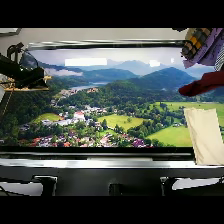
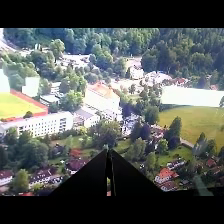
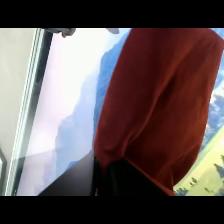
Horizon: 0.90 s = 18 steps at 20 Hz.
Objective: Fold the clothes and pants, and hang the long-sleeved shirts on hangers.
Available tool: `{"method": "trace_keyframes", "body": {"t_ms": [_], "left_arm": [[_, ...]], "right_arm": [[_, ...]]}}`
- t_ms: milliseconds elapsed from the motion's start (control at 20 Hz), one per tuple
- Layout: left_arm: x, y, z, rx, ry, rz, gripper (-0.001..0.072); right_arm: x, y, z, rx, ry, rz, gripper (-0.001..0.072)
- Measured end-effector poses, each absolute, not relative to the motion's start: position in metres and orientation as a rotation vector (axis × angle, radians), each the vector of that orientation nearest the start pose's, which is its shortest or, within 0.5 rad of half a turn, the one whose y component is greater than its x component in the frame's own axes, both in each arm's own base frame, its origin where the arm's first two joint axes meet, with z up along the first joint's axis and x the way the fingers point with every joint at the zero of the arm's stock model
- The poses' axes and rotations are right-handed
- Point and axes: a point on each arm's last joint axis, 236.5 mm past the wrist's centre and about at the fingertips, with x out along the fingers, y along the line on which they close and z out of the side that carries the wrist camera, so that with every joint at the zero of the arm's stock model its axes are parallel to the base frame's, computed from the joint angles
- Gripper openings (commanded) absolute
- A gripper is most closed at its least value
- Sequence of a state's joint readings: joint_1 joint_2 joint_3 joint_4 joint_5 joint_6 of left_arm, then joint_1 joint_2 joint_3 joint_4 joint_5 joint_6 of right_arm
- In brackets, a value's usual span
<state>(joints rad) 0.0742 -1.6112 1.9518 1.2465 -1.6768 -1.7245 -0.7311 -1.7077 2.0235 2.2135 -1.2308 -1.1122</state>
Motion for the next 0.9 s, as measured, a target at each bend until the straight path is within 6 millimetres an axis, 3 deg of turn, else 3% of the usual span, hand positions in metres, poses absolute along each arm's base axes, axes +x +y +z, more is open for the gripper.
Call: {"method": "trace_keyframes", "body": {"t_ms": [200,400,700,900], "left_arm": [[0.437,-0.043,0.124,-0.363,1.349,-0.133,0.0013],[0.429,-0.043,0.122,-0.358,1.384,-0.135,0.0013],[0.423,-0.043,0.123,-0.355,1.403,-0.137,0.0013],[0.422,-0.043,0.123,-0.354,1.403,-0.137,0.0013]], "right_arm": [[0.470,-0.265,0.184,1.185,0.638,-0.425,0.0030],[0.445,-0.256,0.174,1.174,0.744,-0.476,0.0030],[0.378,-0.252,0.138,1.087,1.031,-0.657,0.0029],[0.344,-0.248,0.139,1.042,1.124,-0.733,0.0030]]}}
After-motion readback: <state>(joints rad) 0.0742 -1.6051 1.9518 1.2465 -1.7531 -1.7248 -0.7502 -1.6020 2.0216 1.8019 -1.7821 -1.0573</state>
